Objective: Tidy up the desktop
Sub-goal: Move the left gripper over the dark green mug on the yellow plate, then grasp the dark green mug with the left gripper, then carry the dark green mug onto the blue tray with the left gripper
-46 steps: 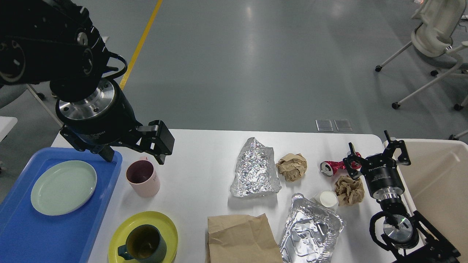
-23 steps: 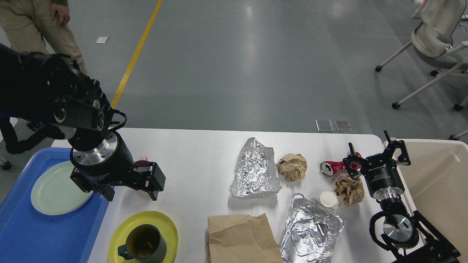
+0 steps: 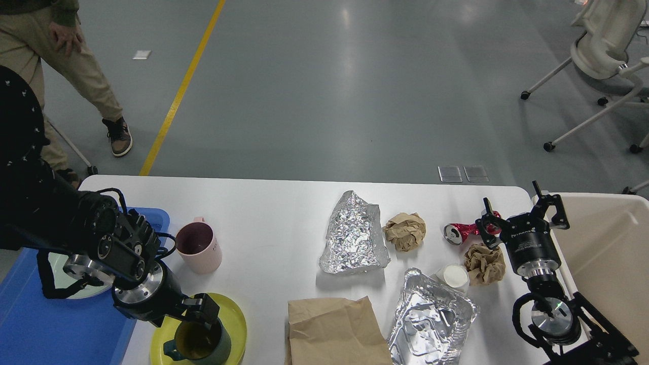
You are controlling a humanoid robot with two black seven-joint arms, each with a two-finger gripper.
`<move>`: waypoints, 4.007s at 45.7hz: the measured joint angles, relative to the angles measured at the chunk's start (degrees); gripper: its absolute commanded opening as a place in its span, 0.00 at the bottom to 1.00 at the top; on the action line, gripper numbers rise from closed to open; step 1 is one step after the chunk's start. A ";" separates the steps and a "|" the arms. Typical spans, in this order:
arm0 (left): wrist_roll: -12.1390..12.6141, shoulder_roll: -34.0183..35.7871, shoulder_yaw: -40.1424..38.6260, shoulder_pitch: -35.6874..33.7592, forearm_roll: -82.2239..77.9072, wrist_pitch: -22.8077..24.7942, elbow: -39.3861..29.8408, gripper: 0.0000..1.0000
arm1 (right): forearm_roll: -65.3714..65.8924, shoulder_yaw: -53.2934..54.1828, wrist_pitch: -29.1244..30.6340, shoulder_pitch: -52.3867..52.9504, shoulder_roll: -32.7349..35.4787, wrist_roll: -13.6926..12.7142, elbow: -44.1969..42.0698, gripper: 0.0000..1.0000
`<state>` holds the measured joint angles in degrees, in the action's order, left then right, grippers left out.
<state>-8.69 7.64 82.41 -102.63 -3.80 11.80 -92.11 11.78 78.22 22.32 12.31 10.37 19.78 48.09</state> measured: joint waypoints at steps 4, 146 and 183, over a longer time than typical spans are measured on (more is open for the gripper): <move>0.00 -0.14 -0.05 2.93 -0.69 -0.16 2.83 0.94 | 0.00 0.00 0.00 0.00 0.00 0.00 0.00 1.00; -0.30 6.27 1.17 -36.64 -6.52 27.91 -7.87 0.00 | 0.00 0.00 -0.03 0.09 -0.03 0.00 -0.19 1.00; -5.53 20.07 10.00 -27.40 -16.17 26.07 2.87 0.00 | -0.01 0.00 0.02 -0.01 0.01 0.00 0.07 1.00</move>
<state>-14.22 27.71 92.42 -130.04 -19.97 37.87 -89.24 11.77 78.22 22.33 12.30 10.37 19.77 48.16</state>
